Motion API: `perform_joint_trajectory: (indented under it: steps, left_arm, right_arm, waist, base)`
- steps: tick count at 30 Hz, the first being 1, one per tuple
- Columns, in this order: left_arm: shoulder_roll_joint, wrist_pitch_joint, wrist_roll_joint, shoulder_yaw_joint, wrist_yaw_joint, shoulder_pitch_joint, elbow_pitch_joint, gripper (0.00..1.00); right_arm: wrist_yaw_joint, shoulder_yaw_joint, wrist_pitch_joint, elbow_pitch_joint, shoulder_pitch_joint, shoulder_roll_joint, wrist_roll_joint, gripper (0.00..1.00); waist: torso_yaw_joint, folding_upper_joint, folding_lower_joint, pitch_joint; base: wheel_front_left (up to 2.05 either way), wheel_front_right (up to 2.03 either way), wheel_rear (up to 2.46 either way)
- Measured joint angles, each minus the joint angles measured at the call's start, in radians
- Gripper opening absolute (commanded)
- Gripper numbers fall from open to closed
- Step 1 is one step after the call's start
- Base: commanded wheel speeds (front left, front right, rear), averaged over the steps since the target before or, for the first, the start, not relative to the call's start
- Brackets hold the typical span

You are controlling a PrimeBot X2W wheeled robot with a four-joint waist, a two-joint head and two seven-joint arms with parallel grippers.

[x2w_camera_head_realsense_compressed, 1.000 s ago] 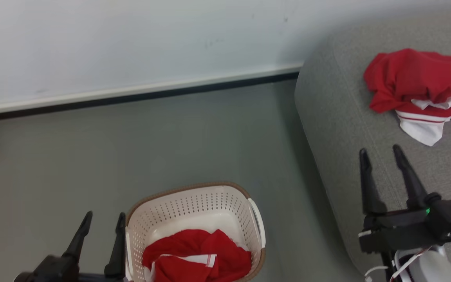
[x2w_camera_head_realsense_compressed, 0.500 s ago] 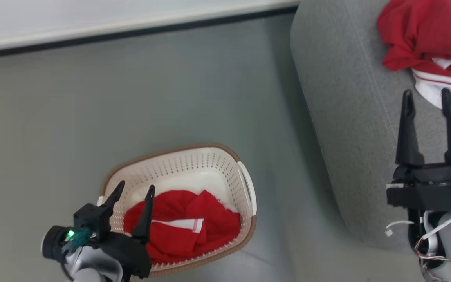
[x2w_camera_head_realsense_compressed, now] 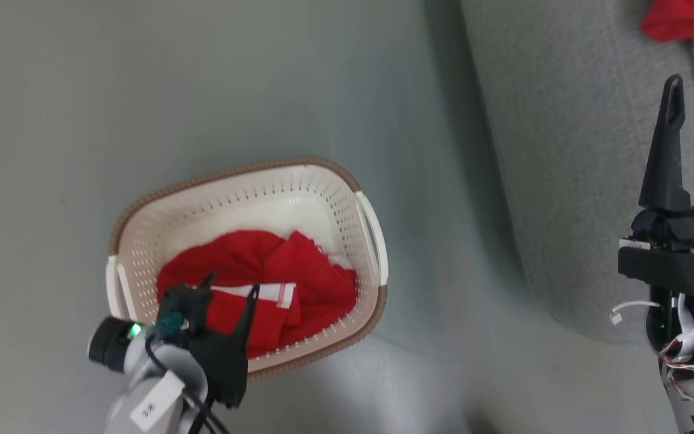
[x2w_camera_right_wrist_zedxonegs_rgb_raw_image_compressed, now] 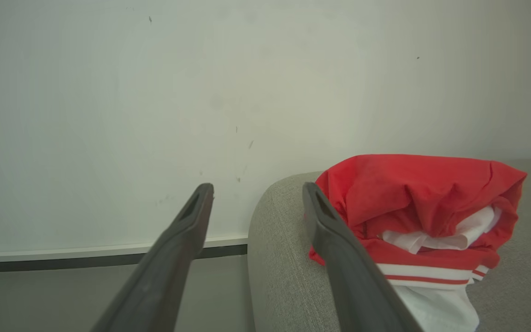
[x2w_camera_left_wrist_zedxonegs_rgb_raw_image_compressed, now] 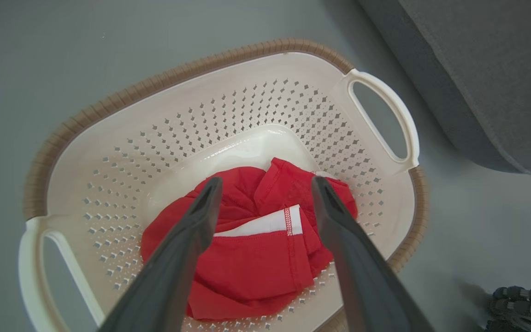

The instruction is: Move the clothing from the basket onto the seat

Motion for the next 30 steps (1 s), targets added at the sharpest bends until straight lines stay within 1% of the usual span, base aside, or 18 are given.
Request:
perform_joint_trajectory:
  steps: [8,14,19,20,25,30]
  left_arm:
    - [0.005,0.025,0.032,-0.041,-0.018,-0.132,0.065,1.0]
    - [-0.004,0.038,0.053,-0.09,-0.033,-0.175,0.136,1.0]
    - [-0.002,0.06,0.068,-0.103,-0.034,-0.206,0.183,1.0]
    - [0.002,0.069,0.072,-0.115,-0.035,-0.219,0.209,1.0]
    - [0.009,0.076,0.075,-0.119,-0.035,-0.247,0.242,1.0]
    - [-0.006,0.081,0.075,-0.144,-0.043,-0.287,0.269,1.0]
  right_arm:
    - [0.0,-0.001,0.0,-0.03,-0.064,0.014,-0.01,1.0]
    - [0.0,-0.003,0.0,-0.025,-0.084,0.025,-0.018,1.0]
    - [0.0,-0.003,0.0,-0.025,-0.099,0.03,-0.029,1.0]
    - [0.0,-0.001,0.0,-0.025,-0.099,0.035,-0.035,1.0]
    - [0.001,0.001,0.0,-0.025,-0.1,0.043,-0.036,1.0]
    - [0.002,0.0,0.0,-0.025,-0.101,0.048,-0.044,1.0]
  waist:
    - [-0.007,0.0,0.0,0.12]
    - [-0.013,0.0001,0.0,0.193]
    - [-0.018,-0.0001,-0.0001,0.227]
    - [-0.021,-0.0001,-0.0001,0.24]
    - [-0.025,-0.0001,-0.0001,0.262]
    - [-0.028,-0.0001,-0.0001,0.286]
  base:
    - [0.0,0.0,0.0]
    - [0.0,0.0,0.0]
    - [0.0,0.0,0.0]
    - [0.0,0.0,0.0]
    - [0.0,0.0,0.0]
    - [0.0,0.0,0.0]
